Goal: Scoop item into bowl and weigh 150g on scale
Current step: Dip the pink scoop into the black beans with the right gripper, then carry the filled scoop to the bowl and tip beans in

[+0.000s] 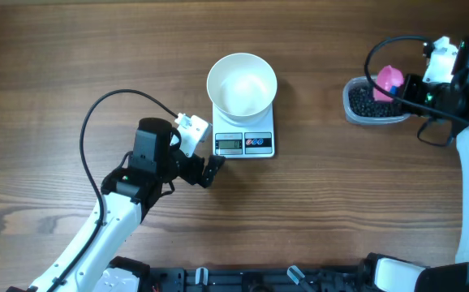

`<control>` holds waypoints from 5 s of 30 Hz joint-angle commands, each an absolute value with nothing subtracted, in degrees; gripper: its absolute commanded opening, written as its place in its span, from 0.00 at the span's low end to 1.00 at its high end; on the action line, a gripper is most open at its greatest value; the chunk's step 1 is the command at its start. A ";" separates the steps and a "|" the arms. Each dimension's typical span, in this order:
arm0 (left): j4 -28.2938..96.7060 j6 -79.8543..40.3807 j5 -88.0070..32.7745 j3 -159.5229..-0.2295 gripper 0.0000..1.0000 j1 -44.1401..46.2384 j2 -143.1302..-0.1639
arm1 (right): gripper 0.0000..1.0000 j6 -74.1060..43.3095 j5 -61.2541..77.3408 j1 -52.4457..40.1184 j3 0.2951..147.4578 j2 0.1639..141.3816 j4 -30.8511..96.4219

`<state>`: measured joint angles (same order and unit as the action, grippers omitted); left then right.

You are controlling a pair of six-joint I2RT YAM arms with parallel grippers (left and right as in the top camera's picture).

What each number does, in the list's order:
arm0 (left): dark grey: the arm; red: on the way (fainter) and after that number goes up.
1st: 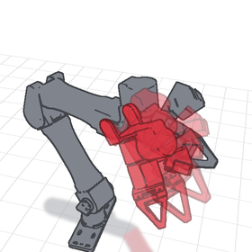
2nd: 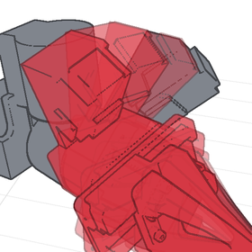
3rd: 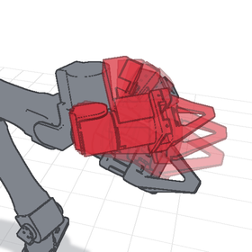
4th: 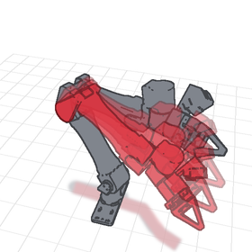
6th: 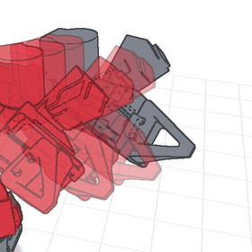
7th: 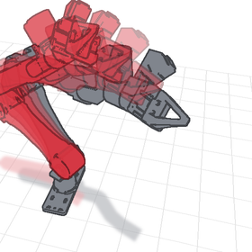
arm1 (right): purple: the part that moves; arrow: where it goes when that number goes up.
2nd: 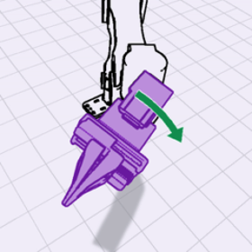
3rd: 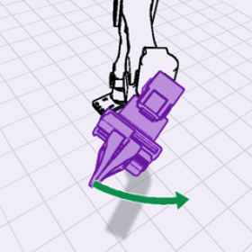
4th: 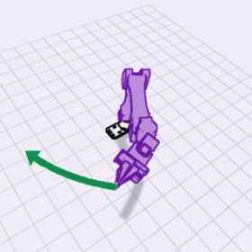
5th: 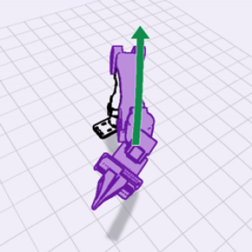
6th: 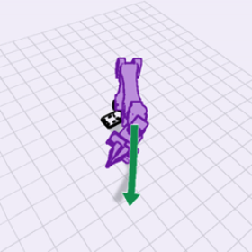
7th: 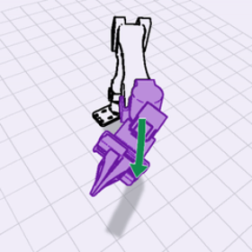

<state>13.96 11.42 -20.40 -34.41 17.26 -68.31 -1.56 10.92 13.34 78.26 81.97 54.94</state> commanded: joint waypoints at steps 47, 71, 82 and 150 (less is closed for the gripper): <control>14.00 11.09 -20.05 -34.28 1.00 17.47 -68.31 | 0.04 11.77 31.44 21.50 76.05 101.93 56.55; 14.00 11.11 -20.05 -34.28 1.00 17.47 -68.31 | 0.04 13.50 45.69 29.23 72.71 103.61 54.96; 14.00 11.09 -20.05 -34.28 1.00 17.47 -68.31 | 0.04 14.39 49.54 32.93 72.86 99.50 56.29; 14.00 11.09 -20.05 -34.28 1.00 17.47 -68.31 | 0.04 5.98 -23.42 -40.14 87.11 99.37 40.64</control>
